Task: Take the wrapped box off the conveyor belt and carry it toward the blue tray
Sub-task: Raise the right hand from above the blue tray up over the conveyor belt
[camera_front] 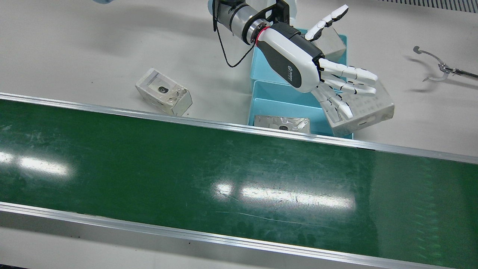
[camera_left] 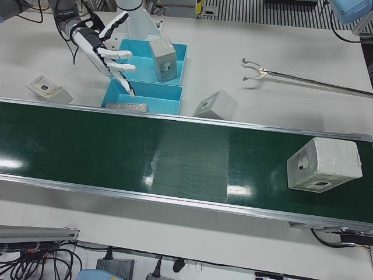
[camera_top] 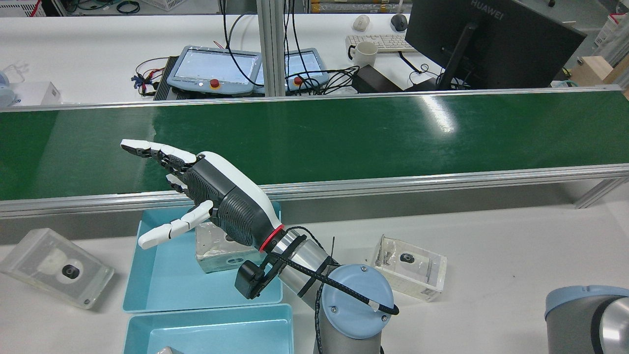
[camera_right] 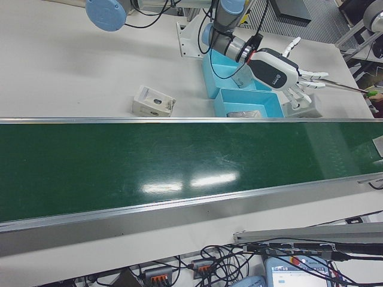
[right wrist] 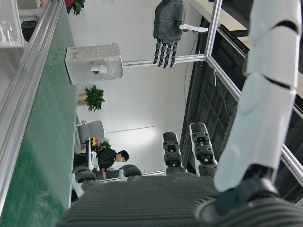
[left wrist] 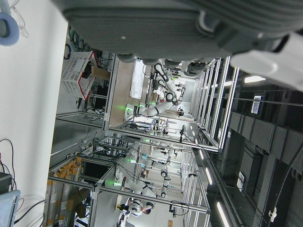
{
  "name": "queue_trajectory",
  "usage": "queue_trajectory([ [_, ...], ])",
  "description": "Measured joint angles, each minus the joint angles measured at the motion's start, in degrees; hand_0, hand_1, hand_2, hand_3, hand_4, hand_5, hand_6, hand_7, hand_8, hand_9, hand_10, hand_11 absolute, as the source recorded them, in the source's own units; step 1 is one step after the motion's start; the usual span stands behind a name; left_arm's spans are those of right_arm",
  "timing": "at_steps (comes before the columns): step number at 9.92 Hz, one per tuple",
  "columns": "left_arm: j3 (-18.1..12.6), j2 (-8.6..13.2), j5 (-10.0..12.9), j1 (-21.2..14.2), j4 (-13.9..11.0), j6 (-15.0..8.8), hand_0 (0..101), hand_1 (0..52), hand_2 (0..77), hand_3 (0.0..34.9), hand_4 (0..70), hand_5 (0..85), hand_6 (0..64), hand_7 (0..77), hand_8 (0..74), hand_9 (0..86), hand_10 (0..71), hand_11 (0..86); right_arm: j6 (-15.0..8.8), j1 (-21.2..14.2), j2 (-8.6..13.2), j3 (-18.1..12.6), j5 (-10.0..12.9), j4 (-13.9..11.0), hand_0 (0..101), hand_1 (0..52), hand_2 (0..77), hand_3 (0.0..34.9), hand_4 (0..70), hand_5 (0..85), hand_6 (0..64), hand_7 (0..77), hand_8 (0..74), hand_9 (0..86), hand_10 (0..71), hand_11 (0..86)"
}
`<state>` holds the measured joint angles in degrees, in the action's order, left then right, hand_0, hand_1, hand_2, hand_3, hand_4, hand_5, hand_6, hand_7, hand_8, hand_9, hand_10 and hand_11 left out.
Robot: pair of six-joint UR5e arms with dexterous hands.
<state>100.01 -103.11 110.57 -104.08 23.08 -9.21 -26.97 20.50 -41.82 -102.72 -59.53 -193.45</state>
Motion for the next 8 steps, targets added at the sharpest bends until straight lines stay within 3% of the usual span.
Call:
queue_trajectory([
  [1, 0.00, 0.00, 0.00, 0.00, 0.00, 0.00, 0, 0.0, 0.5, 0.0, 0.0, 0.5, 0.0, 0.5, 0.5, 0.0, 0.0, 0.0, 0.03, 0.03, -0.04, -0.01, -0.02, 0.00, 43, 9.8, 11.4, 29.6, 16.9, 10.9, 0.5, 13.6, 0.0, 1.6, 2.2, 3.3],
  [5, 0.00, 0.00, 0.00, 0.00, 0.00, 0.00, 0, 0.0, 1.1, 0.0, 0.0, 0.5, 0.0, 0.5, 0.5, 0.0, 0.0, 0.0, 0.12, 1.04, -1.52, -0.80, -0.10, 0.00, 43, 9.3, 12.5, 30.4, 16.9, 10.9, 0.0, 14.2, 0.0, 1.6, 2.2, 3.3],
  [7, 0.00, 0.00, 0.00, 0.00, 0.00, 0.00, 0, 0.0, 0.5, 0.0, 0.0, 0.5, 0.0, 0.5, 0.0, 0.0, 0.0, 0.0, 0.13, 5.63, -4.08, -2.50, -1.23, -0.51, 45, 11.5, 13.1, 30.6, 18.0, 13.6, 0.0, 14.7, 0.0, 1.6, 2.2, 3.3],
  [8, 0.00, 0.00, 0.00, 0.00, 0.00, 0.00, 0, 0.0, 0.5, 0.0, 0.0, 0.5, 0.0, 0.5, 0.0, 0.0, 0.0, 0.0, 0.17, 9.93, -5.26, -2.89, -3.24, -1.98, 46, 13.6, 14.7, 30.4, 18.0, 13.6, 0.0, 15.8, 0.0, 1.6, 0.0, 1.1],
])
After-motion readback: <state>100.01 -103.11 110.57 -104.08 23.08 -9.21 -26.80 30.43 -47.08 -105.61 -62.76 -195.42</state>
